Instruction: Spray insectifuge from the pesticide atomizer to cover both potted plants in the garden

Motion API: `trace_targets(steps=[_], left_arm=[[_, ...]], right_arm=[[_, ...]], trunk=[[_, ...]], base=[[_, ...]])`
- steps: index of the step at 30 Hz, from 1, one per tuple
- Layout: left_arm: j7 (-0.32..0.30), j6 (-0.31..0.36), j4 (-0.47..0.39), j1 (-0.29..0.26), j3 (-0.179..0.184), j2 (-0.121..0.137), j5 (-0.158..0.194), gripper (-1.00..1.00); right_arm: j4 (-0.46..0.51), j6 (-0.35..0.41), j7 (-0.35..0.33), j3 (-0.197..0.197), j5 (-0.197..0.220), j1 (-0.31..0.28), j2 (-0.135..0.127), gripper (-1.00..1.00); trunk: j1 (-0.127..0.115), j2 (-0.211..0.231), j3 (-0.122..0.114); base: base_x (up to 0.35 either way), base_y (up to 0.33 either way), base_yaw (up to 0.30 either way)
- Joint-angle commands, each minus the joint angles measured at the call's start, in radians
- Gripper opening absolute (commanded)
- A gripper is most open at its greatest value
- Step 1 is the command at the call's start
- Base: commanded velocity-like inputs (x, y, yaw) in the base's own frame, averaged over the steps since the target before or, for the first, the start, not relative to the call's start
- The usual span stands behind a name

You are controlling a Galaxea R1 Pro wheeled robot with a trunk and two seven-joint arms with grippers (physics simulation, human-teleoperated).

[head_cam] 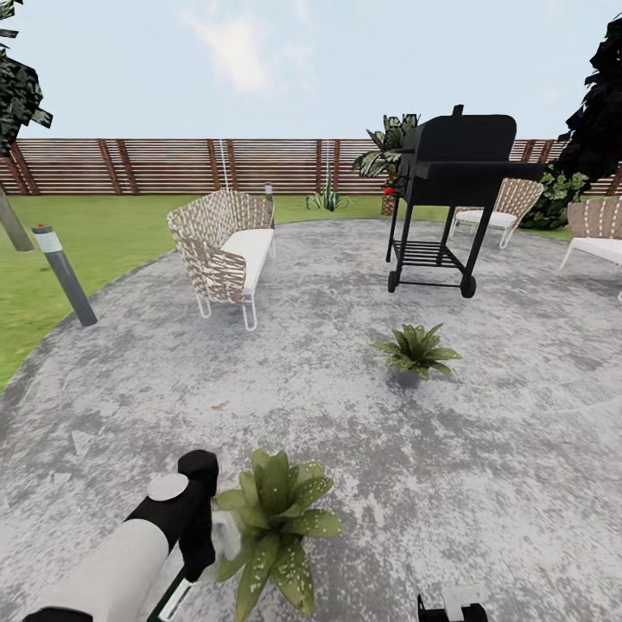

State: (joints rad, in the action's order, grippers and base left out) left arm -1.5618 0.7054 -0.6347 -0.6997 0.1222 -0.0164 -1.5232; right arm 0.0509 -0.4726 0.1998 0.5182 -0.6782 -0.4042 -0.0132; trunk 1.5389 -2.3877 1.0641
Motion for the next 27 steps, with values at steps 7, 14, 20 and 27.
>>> trace_targets(steps=[7, 14, 20, 27], left_arm=[[-0.009, 0.011, -0.014, 0.001, -0.004, -0.006, -0.003, -1.00], [-0.009, 0.014, -0.123, -0.013, 0.001, -0.026, -0.002, -1.00], [-0.009, 0.014, -0.117, -0.008, -0.003, -0.023, -0.003, -1.00], [-0.009, 0.014, -0.112, -0.001, -0.001, -0.022, -0.003, -1.00]], right_arm=[[-0.002, -0.003, 0.006, 0.005, -0.011, -0.001, 0.001, 1.00], [-0.002, -0.003, 0.006, 0.005, -0.012, -0.001, 0.001, 1.00], [-0.002, -0.003, 0.006, 0.005, -0.012, -0.001, 0.001, 1.00], [-0.002, -0.003, 0.006, 0.005, -0.012, -0.001, 0.001, 1.00]], trunk=[[0.000, 0.000, 0.001], [0.000, 0.000, 0.001], [0.000, 0.000, 0.001], [0.000, 0.000, 0.001]], base=[[0.000, 0.000, -0.175], [0.000, 0.000, -0.065], [0.000, 0.000, 0.000], [-0.153, 0.076, -0.012]])
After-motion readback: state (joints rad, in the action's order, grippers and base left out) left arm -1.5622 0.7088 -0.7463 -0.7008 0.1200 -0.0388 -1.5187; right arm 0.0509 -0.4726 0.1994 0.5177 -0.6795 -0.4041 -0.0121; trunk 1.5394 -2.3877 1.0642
